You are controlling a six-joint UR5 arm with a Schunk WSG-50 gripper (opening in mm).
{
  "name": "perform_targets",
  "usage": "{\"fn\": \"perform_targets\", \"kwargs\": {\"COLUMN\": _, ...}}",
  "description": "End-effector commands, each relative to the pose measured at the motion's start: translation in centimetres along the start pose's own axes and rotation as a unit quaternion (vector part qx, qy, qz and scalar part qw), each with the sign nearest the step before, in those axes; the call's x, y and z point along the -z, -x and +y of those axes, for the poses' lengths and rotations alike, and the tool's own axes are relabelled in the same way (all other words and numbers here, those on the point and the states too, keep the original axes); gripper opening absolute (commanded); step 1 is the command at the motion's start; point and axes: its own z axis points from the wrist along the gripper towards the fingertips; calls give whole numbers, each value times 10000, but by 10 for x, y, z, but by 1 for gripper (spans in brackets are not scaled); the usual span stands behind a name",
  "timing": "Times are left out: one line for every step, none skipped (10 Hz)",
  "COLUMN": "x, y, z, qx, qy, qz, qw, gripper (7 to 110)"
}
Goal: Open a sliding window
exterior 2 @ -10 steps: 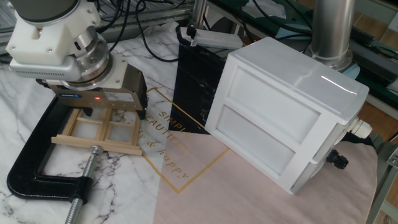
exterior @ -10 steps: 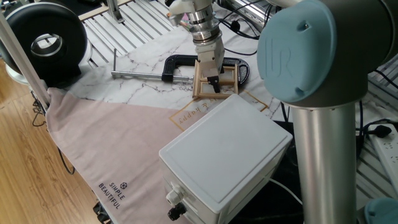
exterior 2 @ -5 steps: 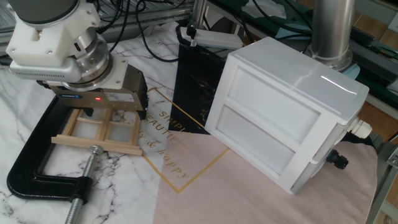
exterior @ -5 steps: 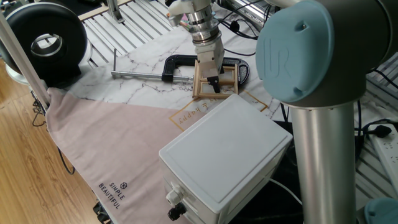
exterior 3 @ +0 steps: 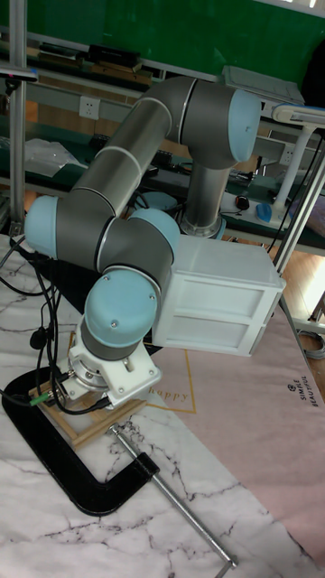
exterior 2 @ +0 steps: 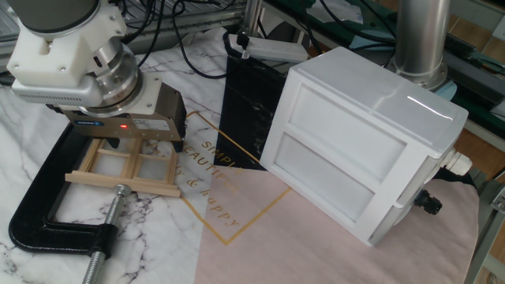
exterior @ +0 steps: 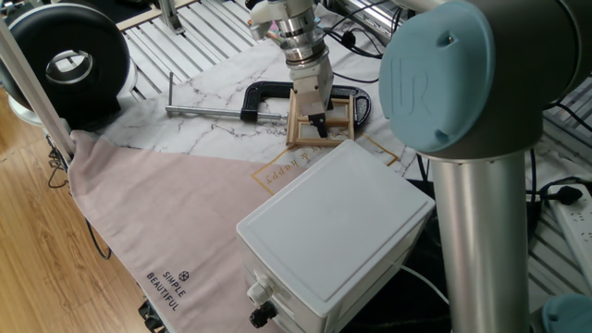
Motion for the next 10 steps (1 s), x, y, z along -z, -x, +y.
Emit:
{"fn": "perform_targets", "kwargs": {"x": 0, "y": 2, "z": 0, "qx": -7, "qy": 22, "qz": -39, "qw": 10000, "gripper": 44}}
{"fn": "perform_targets", "kwargs": {"x": -1, "y": 4, "z": 0, "qx": -1, "qy": 28, "qz": -54, "qw": 10000, "gripper": 44}}
{"fn": "perform_targets", "kwargs": {"x": -1, "y": 5, "z": 0, "qx": 6, "qy": 38, "qz": -63, "qw": 10000, "gripper": 44}}
{"fn": "perform_targets", "kwargs": {"x": 0, "y": 4, "z": -1, "qx": -11, "qy": 22, "qz": -49, "qw": 10000, "gripper": 44}}
{"fn": "perform_targets", "kwargs": {"x": 0, "y": 4, "z": -3, "qx": -20, "qy": -14, "qz": -37, "qw": 10000, "gripper": 44}}
{"fn": "perform_targets", "kwargs": {"x": 0, "y": 5, "z": -7, "qx": -43, "qy": -81, "qz": -60, "qw": 9999, "gripper": 44}}
{"fn": "perform_targets", "kwargs": {"x": 0, "y": 7, "z": -9, "qx": -54, "qy": -122, "qz": -96, "qw": 9999, "gripper": 44}}
{"fn": "perform_targets", "kwargs": {"x": 0, "y": 10, "z": -10, "qx": -71, "qy": -151, "qz": -173, "qw": 9997, "gripper": 44}}
{"fn": "perform_targets", "kwargs": {"x": 0, "y": 12, "z": -13, "qx": -88, "qy": -207, "qz": -205, "qw": 9995, "gripper": 44}}
{"fn": "perform_targets", "kwargs": {"x": 0, "y": 11, "z": -15, "qx": -83, "qy": -245, "qz": -182, "qw": 9995, "gripper": 44}}
